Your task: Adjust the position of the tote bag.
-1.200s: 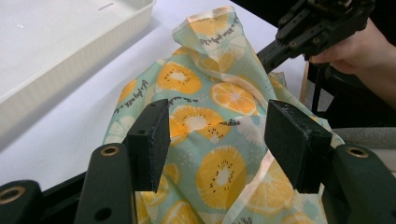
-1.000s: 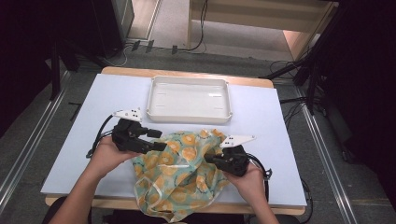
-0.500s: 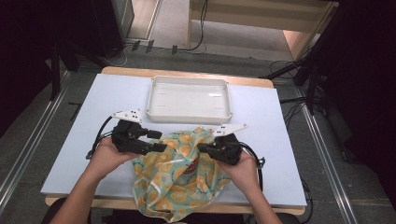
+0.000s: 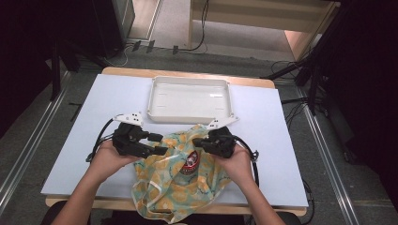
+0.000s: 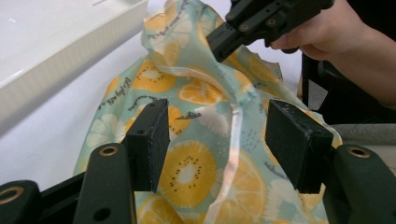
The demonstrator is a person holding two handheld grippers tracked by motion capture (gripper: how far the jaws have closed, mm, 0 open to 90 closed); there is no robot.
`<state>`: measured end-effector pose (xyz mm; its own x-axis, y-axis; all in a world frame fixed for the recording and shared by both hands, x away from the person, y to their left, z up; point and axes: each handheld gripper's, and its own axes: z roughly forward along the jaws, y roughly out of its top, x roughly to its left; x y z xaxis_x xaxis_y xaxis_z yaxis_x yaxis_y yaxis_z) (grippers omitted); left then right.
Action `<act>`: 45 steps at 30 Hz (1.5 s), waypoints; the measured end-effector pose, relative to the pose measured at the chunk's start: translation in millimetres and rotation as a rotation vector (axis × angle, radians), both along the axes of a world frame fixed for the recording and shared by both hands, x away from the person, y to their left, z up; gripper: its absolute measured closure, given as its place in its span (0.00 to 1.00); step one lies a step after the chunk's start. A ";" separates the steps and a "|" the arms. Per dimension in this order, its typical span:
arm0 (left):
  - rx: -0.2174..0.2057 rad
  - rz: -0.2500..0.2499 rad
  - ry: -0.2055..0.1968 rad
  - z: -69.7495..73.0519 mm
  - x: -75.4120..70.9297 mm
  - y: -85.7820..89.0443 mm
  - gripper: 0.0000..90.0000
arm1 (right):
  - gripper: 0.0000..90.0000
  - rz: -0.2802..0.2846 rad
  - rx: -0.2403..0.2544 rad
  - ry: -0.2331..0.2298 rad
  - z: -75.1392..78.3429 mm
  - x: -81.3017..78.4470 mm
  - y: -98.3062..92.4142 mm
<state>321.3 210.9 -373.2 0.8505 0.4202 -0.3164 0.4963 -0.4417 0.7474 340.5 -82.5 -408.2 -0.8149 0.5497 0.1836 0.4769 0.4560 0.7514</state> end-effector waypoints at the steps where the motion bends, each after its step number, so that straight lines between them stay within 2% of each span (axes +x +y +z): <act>1: 0.006 -0.003 0.001 -0.8 -0.4 -0.3 0.45 | 1.00 0.002 -0.006 0.001 -1.1 3.6 2.7; 8: 0.013 -0.010 0.022 -8.6 -3.5 -4.1 0.45 | 1.00 0.006 -0.008 -0.001 -2.0 10.4 8.2; 12: 0.036 -0.020 0.028 -14.8 -4.1 -8.7 0.45 | 1.00 0.005 -0.003 -0.003 -2.6 12.6 10.1; 14: 0.045 -0.020 0.049 -21.8 -3.4 -9.7 0.45 | 1.00 0.003 -0.001 -0.002 -2.3 12.6 11.2; 19: 0.056 -0.024 0.072 -27.4 -2.9 -9.8 0.47 | 1.00 0.009 0.002 -0.003 -2.1 13.4 12.3; 22: 0.067 -0.026 0.104 -31.2 -2.4 -9.4 0.55 | 1.00 0.011 0.006 -0.008 -1.6 14.5 12.6; 24: 0.071 -0.028 0.109 -31.9 -2.2 -9.2 0.62 | 1.00 0.011 0.008 -0.010 -0.6 14.6 12.2; 27: 0.067 -0.033 0.123 -31.3 -4.8 -10.2 0.80 | 1.00 0.011 0.012 -0.013 0.5 14.8 11.4; 29: 0.069 -0.037 0.117 -29.3 -5.8 -9.5 0.93 | 1.00 0.008 0.012 -0.013 0.9 14.2 11.4; 31: 0.070 -0.034 0.109 -28.1 -5.8 -8.6 0.99 | 1.00 0.008 0.015 -0.010 1.4 13.5 11.2; 35: 0.061 -0.020 0.087 -21.6 -7.6 -5.2 1.00 | 1.00 0.009 0.014 -0.010 3.4 11.3 10.1; 38: 0.052 -0.009 0.064 -15.6 -8.9 -2.4 1.00 | 1.00 0.018 0.017 -0.029 7.2 7.0 7.5; 40: 0.042 0.017 0.049 -10.1 -8.7 2.4 1.00 | 1.00 0.019 0.022 -0.031 8.7 4.0 5.9; 45: 0.029 0.051 0.045 -6.0 -6.5 8.9 1.00 | 0.99 0.013 0.023 -0.042 12.0 -2.3 0.5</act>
<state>314.8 219.8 -379.2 0.8129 0.4721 -0.3411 0.5517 -0.4364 0.7107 338.2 -82.0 -396.2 -0.8292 0.5351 0.1615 0.4388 0.4442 0.7811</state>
